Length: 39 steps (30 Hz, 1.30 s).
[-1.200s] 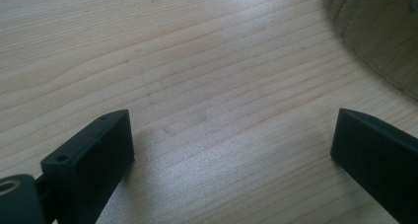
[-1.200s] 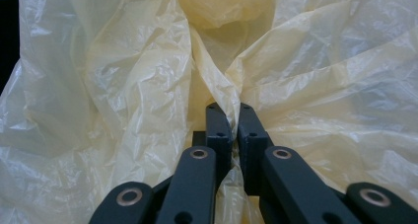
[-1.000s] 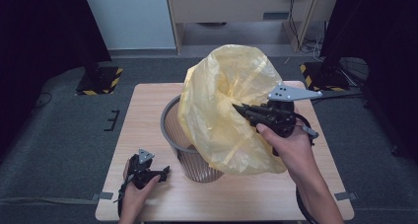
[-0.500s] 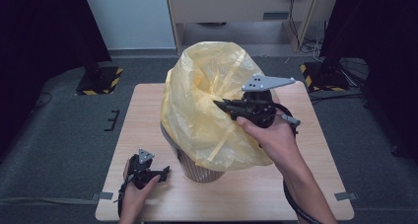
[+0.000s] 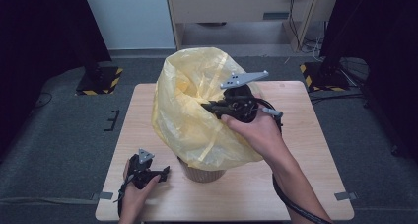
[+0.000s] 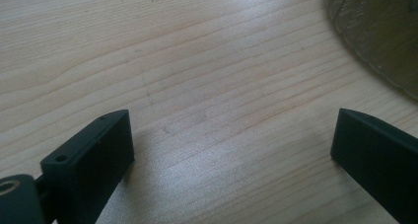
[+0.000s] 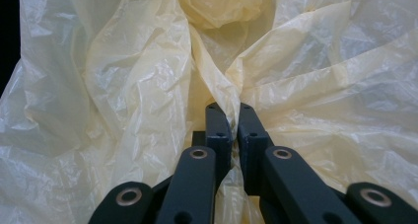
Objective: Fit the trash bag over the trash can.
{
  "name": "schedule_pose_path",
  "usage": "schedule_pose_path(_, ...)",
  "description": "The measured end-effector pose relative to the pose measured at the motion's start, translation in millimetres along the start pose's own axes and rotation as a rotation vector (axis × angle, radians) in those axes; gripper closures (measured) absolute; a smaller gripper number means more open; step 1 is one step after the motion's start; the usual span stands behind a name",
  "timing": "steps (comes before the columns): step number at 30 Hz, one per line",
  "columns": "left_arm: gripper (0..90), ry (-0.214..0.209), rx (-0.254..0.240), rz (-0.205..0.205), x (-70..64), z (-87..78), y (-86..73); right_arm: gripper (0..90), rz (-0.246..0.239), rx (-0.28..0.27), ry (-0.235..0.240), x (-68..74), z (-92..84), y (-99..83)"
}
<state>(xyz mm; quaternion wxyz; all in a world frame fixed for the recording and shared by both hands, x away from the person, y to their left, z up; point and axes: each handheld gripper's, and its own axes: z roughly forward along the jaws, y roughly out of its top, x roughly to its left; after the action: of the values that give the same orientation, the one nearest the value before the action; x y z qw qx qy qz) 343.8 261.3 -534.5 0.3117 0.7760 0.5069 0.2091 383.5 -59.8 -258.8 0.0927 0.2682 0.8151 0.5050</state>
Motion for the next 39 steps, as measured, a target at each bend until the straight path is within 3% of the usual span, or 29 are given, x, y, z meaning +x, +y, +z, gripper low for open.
schedule_pose_path(16,2.1,-0.002,0.000,0.000,0.0,0.0,0.0,86.4,-0.007,0.168,0.030,6.4,34.4,5.3)
schedule_pose_path(35,1.9,-0.003,0.000,0.000,0.0,0.2,0.1,86.1,-0.011,0.367,-0.005,7.5,65.6,6.5)
schedule_pose_path(39,1.9,-0.004,0.001,0.000,0.1,0.2,0.1,86.0,0.010,0.405,-0.021,6.9,71.8,6.0)
